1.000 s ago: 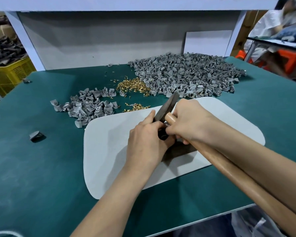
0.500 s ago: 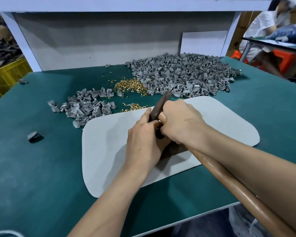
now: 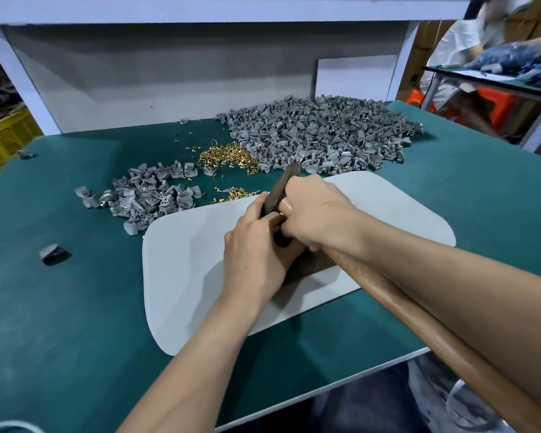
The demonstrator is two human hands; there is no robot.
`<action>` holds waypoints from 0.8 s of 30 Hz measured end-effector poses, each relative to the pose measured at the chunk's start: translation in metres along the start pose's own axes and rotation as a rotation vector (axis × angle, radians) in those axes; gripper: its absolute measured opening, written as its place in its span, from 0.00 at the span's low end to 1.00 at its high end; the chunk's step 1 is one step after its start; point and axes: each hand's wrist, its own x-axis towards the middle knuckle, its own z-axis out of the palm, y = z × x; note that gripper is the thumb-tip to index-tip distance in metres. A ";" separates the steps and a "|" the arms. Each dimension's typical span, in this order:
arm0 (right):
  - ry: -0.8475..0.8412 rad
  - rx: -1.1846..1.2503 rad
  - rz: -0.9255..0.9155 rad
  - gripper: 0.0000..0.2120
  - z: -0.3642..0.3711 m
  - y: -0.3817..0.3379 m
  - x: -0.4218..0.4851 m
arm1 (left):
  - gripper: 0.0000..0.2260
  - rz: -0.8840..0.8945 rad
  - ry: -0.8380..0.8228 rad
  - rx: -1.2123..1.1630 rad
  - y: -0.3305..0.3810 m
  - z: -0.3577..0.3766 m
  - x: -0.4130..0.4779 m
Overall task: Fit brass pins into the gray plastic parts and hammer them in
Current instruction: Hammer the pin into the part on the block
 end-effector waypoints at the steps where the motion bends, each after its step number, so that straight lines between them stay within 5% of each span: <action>1: -0.016 0.058 0.000 0.08 -0.001 0.002 0.000 | 0.09 -0.007 0.005 -0.007 0.000 0.001 0.000; 8: -0.138 0.443 0.083 0.11 -0.007 0.018 0.004 | 0.07 -0.040 0.024 -0.060 0.000 0.003 0.001; 24: -0.508 0.395 0.173 0.08 -0.019 0.021 0.024 | 0.08 -0.028 0.076 0.218 0.008 0.008 -0.009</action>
